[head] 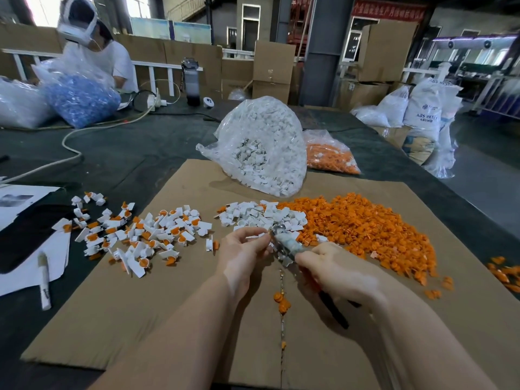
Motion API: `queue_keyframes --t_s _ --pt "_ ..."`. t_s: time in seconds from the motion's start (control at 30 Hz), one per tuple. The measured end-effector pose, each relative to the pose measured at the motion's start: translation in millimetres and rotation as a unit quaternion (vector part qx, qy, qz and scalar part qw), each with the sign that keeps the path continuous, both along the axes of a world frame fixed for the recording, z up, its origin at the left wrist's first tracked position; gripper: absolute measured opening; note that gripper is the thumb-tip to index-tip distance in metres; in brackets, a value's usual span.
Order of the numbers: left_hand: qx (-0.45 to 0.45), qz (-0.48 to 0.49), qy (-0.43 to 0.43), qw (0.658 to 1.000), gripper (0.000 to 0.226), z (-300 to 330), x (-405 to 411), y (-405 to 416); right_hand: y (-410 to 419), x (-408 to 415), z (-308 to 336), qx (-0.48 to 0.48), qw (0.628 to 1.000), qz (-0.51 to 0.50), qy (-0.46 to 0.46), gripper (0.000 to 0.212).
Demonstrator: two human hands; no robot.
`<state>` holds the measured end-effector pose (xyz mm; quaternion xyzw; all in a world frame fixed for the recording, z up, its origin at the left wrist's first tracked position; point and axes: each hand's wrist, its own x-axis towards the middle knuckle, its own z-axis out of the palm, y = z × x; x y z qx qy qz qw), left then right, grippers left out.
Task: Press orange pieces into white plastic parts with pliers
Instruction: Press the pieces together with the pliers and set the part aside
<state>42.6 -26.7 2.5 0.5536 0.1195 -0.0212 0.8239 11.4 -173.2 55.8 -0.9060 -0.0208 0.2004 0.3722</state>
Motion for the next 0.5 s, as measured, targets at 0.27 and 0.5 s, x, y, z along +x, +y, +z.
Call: queue_keyframes --t_s 0.27,0.5 --pt "-0.004 0.009 -0.001 1.0 0.013 0 -2 1 9 1 -6 -0.038 0.998 0.016 -0.052 0.033" --pt "0.001 0.002 0.003 1.0 0.012 -1 -2 1 13 -1 -17 -0.06 0.994 -0.012 -0.09 0.028"
